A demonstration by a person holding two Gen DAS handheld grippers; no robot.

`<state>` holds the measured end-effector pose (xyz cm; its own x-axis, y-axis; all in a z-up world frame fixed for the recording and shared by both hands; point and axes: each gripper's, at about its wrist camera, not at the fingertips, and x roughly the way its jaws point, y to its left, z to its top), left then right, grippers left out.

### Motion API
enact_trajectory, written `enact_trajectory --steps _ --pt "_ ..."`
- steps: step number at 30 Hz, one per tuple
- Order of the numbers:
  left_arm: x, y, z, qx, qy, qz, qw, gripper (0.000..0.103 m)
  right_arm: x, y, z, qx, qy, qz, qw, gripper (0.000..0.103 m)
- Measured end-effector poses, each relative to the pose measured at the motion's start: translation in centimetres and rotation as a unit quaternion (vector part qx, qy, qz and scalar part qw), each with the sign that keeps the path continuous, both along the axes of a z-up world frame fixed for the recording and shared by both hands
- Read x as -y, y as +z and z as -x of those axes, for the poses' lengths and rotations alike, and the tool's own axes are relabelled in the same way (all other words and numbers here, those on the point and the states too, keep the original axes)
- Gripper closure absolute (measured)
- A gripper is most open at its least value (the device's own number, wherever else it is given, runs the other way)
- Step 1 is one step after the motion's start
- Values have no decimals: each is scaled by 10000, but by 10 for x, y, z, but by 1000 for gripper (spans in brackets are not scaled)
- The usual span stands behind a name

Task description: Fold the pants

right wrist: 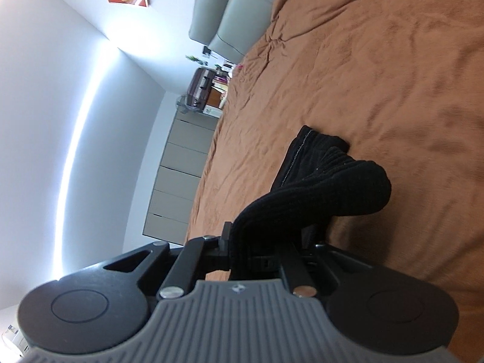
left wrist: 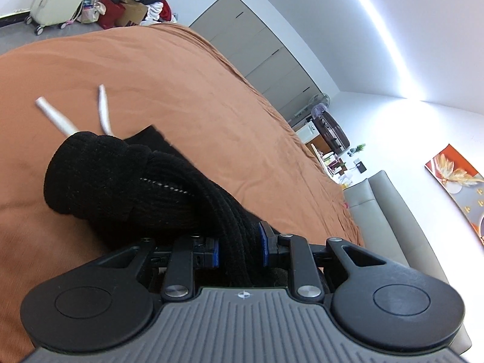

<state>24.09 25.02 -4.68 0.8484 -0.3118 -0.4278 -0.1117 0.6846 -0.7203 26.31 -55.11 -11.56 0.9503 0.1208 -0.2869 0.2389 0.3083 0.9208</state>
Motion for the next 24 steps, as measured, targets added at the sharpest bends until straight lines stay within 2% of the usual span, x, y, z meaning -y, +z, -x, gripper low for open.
enact_trajectory --steps 5,10,17,21,23,24 --pt "-4 -3 -44 -139 0 242 9996 76 5 1 -40 -249 -29 -129 9996 100" --pt "0 -9 -95 -417 -55 104 9991 76 7 7 -86 -594 29 -64 9982 100" --pt "-8 -43 -155 -900 167 363 9951 76 3 2 -165 -1123 220 82 9934 100" --pt "-15 -67 -187 -1194 316 748 9895 76 2 -12 -205 -1569 250 105 9872 99" --pt "-22 -85 -199 -1304 483 1160 9835 75 3 -20 -221 -1659 226 60 9859 99" --pt "-25 -98 -203 -1425 598 1459 9772 71 3 -22 -227 -1580 202 -38 9872 98"
